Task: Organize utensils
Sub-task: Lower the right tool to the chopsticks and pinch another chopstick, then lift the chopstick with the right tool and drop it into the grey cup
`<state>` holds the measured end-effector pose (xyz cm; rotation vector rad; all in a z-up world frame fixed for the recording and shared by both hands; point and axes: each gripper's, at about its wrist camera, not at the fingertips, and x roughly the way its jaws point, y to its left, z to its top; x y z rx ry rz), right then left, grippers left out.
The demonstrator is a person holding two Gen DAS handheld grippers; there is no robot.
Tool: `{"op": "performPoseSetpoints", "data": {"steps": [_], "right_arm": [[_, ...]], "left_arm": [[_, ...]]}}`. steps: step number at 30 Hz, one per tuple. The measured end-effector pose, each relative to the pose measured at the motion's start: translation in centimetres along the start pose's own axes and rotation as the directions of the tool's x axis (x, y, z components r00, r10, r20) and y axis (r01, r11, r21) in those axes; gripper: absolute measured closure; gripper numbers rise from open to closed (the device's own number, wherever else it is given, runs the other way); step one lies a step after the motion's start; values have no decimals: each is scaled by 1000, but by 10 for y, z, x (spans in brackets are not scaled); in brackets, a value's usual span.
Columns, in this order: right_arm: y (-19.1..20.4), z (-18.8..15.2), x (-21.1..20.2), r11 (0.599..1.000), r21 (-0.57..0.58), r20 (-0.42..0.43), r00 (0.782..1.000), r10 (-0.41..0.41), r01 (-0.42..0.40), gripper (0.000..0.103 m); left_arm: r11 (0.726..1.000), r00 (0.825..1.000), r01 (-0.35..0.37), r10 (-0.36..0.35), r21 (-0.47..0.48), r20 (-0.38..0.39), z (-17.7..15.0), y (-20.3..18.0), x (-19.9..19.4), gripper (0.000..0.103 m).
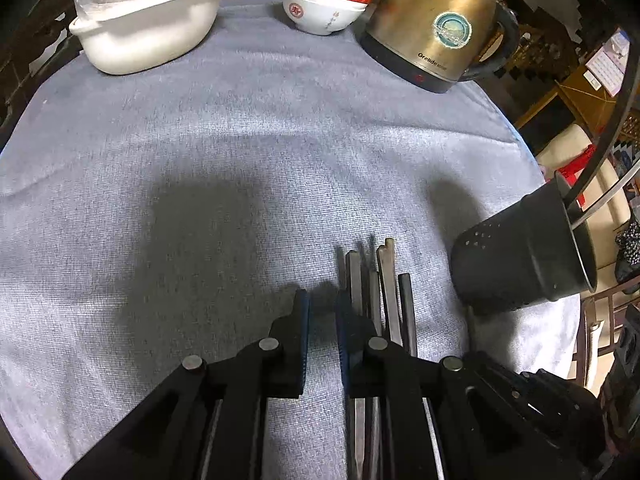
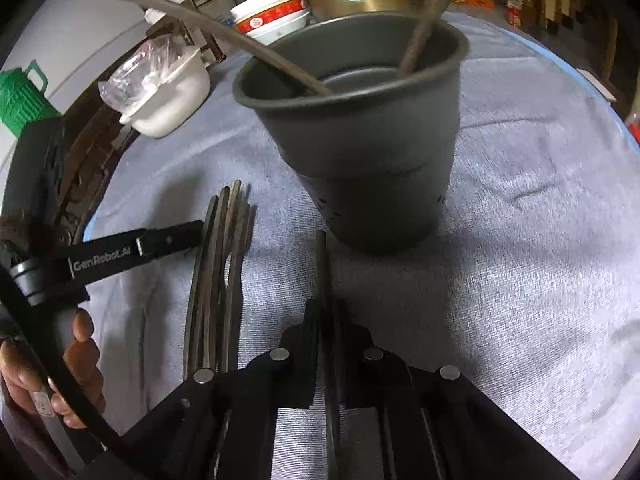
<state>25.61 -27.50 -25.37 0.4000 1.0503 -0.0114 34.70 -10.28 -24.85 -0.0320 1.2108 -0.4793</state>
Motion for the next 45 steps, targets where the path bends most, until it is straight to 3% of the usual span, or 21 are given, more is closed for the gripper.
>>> {"op": "performPoseSetpoints", "data": {"steps": [8,15,22,34,45], "right_arm": [[-1,-4,-3,1000,2,-44,999,17,-17,95],[-2,-2,0,999,17,-49,998,28,-28,95],[-1,-1,1,999,-4,-49,998,34,-34,95],[9,8,7,999,-36,-57,998,-10,7,94],[16,14,13,997,-65,-67,997,-32,28,95]], "left_arm": [[1000,1000,-7,8,28,-29,1,12,-8,96],[997,997,75,-76,-30,-22,9,11,-14,84],[998,998,49,-50,-38,-40,10,8,-2,83],[994,992,109,-111,-32,-61,12,0,2,80],[995,993,97,-97,8,-65,10,-8,6,77]]}}
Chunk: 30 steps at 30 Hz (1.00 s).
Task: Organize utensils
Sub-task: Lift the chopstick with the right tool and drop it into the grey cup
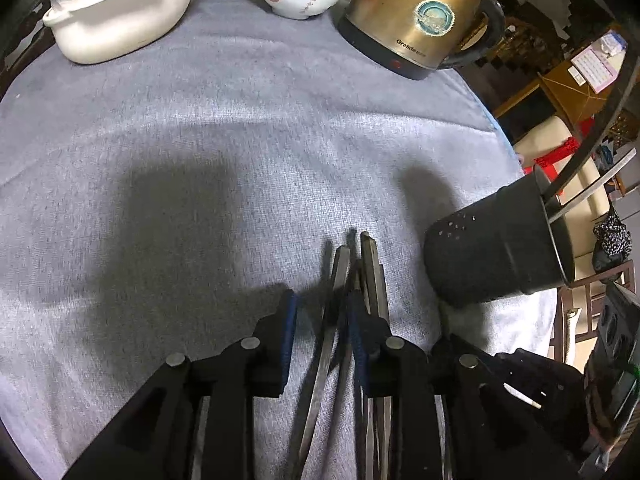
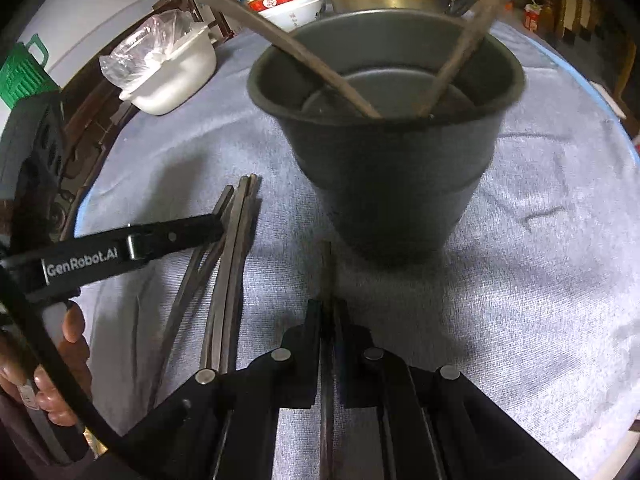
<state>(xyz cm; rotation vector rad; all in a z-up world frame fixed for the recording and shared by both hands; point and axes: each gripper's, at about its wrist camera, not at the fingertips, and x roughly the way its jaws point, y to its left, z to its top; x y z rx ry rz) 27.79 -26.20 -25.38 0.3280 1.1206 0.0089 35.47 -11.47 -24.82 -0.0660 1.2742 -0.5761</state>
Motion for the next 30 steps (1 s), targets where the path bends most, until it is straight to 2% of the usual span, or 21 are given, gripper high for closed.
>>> {"op": "performPoseSetpoints", "data": {"steps": [2,4,7,11,17,22,26,27,30], "right_arm": [[6,-1,1,999,-26,13,1000,-25,25,95],[9,-2,2,999,-33,23,999,-32,32,96],[3,-6,-2,999,10,26,999,31,-31,97],[3,-12,-16,996,-1,75,993,86,-86,97],[8,-18,-63,984,-61,184,967,174,-165,97],[-1,-27,-115,974,-89,295,929,225,-208,97],[-3,-30,-155,968,-96,405,879,251,-232,97],[-6,-29,-166,966,-90,434,864,256,-241,97],[-16,-27,-199,968,-75,523,816,244,-241,97]], "left_arm": [[1000,1000,-10,10,-4,-3,1,0,2,82],[1000,1000,-19,19,-13,-2,2,5,3,94],[999,1000,-11,12,-31,14,-2,13,-1,96],[999,998,-17,20,-51,54,-5,20,-17,96],[1000,979,-13,16,-14,204,-9,12,-85,96],[996,943,-39,11,78,334,-19,-22,-145,96],[989,905,-54,-9,136,425,-21,-51,-183,98],[988,900,-51,-16,143,436,-21,-55,-191,98],[982,868,-59,-38,178,495,-23,-73,-218,98]]}}
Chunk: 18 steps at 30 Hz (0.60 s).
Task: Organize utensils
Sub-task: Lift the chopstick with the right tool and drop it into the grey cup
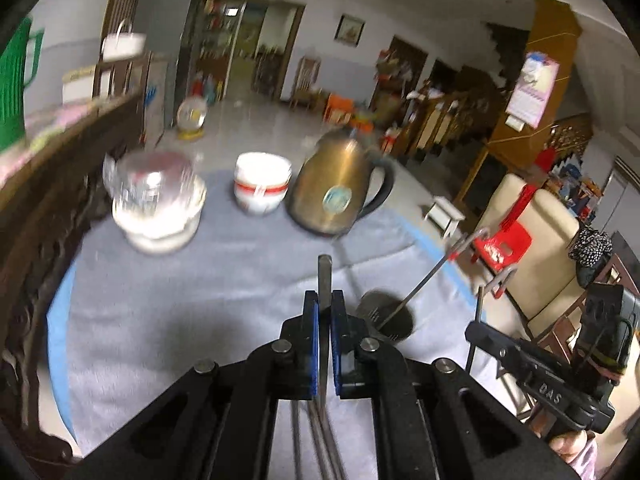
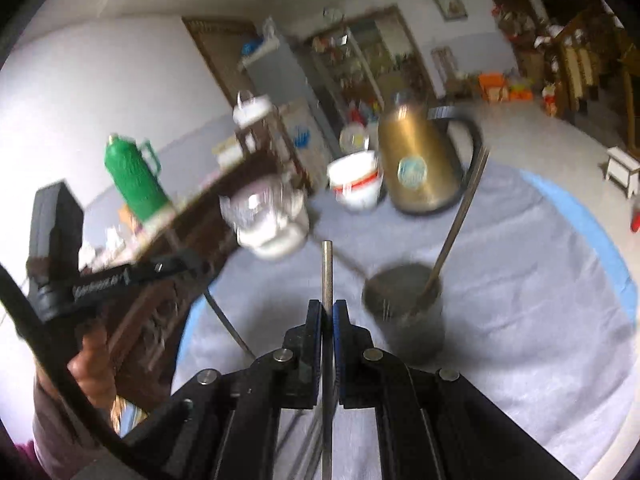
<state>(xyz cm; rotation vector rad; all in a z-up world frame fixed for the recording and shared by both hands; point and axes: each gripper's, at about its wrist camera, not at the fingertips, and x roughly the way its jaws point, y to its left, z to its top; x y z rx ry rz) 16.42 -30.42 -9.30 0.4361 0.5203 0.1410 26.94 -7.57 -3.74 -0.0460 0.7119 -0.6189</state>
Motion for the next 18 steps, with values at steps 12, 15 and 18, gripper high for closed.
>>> {"op": "performPoseSetpoints", "data": {"steps": [12,15,18], "right_arm": [[-3,69,-40,993,55,457,882,-117,104,97],[-6,77,-33,984,77,542,821,-179,164,97],[-8,82,-19,970,82,576,784,-233,228,97]], "left_arm": [[1000,970,15,-19,19,242,60,-60,-18,97],[1000,964,11,-10,0,265,64,-67,-4,97],[1000,967,-20,22,-11,255,59,-70,19,97]]}}
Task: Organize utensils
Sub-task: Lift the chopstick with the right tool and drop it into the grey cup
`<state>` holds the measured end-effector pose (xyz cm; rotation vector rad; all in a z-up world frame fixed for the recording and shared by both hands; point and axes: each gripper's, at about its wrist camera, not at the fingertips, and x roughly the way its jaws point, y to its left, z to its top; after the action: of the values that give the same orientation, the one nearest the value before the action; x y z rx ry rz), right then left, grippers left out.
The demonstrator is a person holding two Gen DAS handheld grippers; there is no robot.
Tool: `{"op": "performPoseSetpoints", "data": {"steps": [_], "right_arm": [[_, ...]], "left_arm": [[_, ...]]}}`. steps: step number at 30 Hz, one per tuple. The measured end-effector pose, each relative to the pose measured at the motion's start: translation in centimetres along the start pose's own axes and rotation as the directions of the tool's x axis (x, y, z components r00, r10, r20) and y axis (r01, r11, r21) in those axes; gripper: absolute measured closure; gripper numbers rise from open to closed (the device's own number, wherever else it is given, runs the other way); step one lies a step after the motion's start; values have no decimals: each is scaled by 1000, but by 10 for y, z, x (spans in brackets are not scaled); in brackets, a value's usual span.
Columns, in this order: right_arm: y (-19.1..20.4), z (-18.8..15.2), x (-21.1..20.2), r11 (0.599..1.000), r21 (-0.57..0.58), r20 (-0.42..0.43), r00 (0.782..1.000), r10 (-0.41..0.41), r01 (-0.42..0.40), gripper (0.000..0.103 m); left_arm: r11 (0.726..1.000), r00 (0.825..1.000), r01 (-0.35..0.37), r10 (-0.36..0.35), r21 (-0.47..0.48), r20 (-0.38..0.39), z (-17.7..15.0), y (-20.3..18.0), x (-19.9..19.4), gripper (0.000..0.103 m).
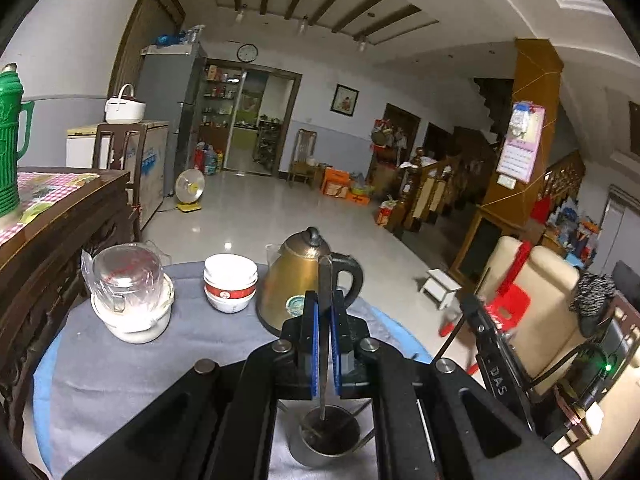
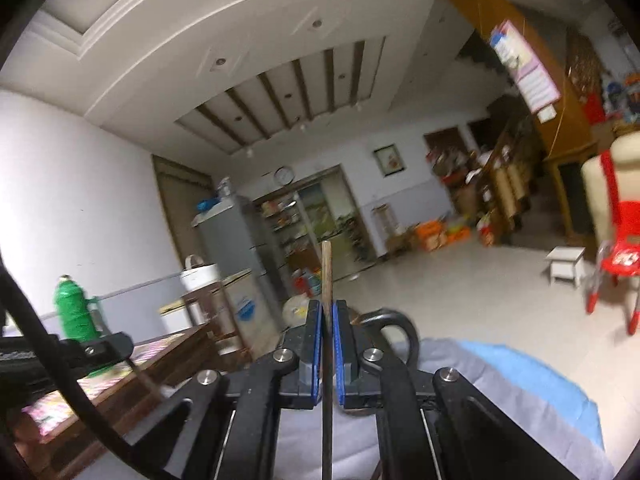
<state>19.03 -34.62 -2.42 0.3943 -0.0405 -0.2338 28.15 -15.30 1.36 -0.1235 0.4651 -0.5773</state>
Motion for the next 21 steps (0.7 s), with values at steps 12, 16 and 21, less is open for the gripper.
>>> {"op": "performPoseSetpoints", "data": {"steps": [12,16,21], "right_arm": [[2,-52,46,996,-86,-208,978,-33,15,96],[-16,-54,41,999,19,-344,938,33,-28,93],[-46,-59,4,990,121,-406,906,121,-78,36]], "left_arm": [[1000,972,12,-11,3,-235,-55,15,39,94],[997,974,11,7,78,-228,-62,18,13,54],[991,969,-37,66,126,-237,-80,42,-20,48]]}}
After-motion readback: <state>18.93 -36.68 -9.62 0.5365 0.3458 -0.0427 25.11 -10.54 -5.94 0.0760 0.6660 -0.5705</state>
